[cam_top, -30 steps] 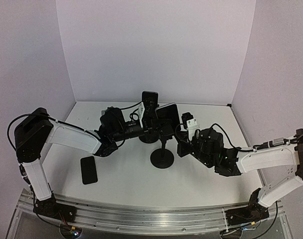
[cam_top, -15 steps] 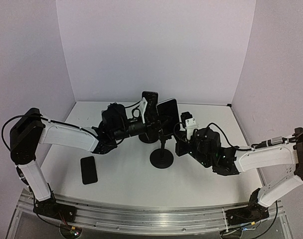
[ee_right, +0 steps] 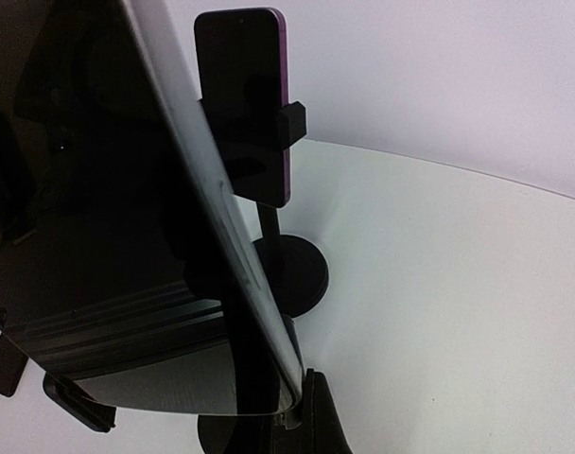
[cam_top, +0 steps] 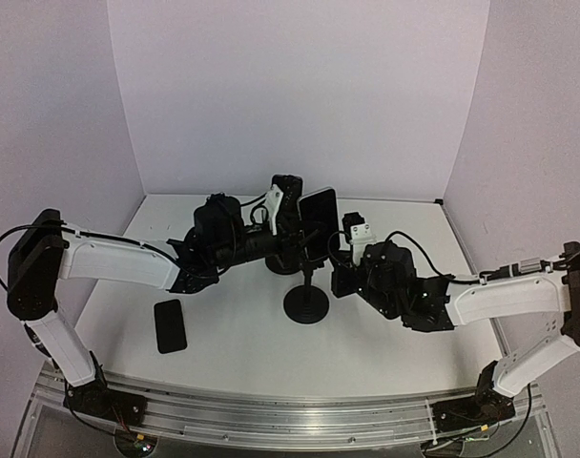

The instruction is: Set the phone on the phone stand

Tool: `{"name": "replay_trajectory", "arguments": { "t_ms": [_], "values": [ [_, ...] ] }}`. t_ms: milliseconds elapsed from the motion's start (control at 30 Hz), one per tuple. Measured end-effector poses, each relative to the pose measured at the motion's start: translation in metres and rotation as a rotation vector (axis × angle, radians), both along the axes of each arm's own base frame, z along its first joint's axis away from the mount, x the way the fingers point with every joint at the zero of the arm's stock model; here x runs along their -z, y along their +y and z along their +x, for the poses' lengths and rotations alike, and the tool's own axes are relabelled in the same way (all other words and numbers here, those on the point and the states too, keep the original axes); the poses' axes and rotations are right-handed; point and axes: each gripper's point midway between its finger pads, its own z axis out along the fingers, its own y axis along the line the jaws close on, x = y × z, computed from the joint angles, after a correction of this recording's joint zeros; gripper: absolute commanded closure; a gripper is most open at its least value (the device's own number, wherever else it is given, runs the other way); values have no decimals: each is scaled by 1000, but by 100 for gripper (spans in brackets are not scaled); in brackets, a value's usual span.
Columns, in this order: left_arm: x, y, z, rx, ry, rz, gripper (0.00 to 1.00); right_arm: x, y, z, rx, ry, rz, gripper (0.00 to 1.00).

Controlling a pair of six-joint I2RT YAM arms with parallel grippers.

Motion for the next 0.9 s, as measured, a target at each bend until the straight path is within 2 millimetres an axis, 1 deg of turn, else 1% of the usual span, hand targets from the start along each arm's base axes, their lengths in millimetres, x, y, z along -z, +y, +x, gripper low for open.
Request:
{"name": "replay_trajectory", "arguments": {
  "t_ms": [133, 467, 900],
  "values": [
    [0, 5, 3, -26, 1, 3, 100, -1, 5, 3, -2, 6, -12, 100],
    [0, 8, 2, -34, -12, 22, 100, 0, 5, 4, -3, 13, -12, 100],
    [0, 14, 5, -57, 5, 45, 100, -2, 9, 8, -47, 21, -14, 100]
  ]
}}
